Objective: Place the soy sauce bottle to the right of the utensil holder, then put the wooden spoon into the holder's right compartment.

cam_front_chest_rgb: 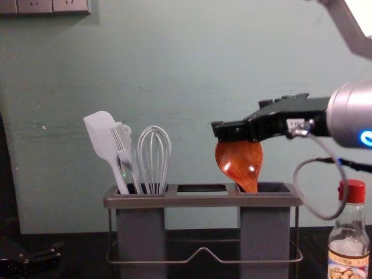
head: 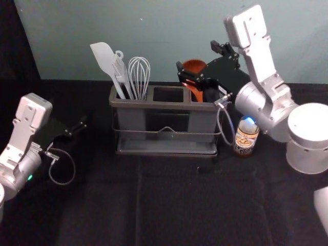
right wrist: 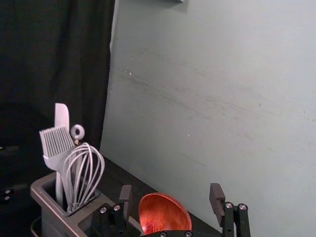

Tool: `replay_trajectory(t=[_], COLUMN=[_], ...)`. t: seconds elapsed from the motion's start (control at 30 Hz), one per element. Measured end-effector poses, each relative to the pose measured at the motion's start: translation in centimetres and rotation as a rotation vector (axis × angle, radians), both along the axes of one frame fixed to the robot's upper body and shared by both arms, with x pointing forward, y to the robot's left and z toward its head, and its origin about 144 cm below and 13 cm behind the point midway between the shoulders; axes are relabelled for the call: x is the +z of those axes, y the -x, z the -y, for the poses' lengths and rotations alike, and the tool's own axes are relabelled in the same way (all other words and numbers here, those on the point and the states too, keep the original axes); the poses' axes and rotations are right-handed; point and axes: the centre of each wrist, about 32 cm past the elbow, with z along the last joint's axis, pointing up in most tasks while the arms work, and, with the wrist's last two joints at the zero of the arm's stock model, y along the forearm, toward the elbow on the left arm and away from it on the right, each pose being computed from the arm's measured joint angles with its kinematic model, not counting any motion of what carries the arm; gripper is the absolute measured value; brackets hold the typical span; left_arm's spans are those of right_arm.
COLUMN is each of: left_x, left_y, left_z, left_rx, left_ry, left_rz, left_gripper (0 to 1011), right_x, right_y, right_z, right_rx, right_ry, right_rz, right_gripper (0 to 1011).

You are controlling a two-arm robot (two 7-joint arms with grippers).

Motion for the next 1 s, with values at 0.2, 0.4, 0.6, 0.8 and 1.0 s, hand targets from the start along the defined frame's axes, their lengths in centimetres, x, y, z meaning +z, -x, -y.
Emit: replay_trajectory(t=[0.2, 0.4, 0.6, 0.8, 1.0], left_x=[0.0, 0.0, 0.0, 0.0, 0.0], left_y=[0.0, 0.0, 0.0, 0.0, 0.0], left_z=[0.0, 0.0, 0.0, 0.0, 0.0], left_rx=[0.0, 0.0, 0.0, 0.0, 0.0], left_ry=[0.0, 0.0, 0.0, 0.0, 0.0], left_rz=[0.0, 0.0, 0.0, 0.0, 0.0], left_gripper=[1005, 1005, 1005, 1005, 1005], right_x=[1.8, 3.6, 5.0, 5.6, 5.7], right_y=[0.6, 1.4, 2.4, 3.0, 3.7], right_z=[1.3, 2.8, 4.3, 6.2, 8.5], right_rx=[0.029, 0.075, 0.137, 0.226, 0.314], right_ry=[-0.005, 0.027, 0.083, 0.15, 0.197], right_rz=[-0.025, -0.034, -0.046, -0.074, -0.113], right_gripper=[1003, 1002, 1002, 1003, 1002])
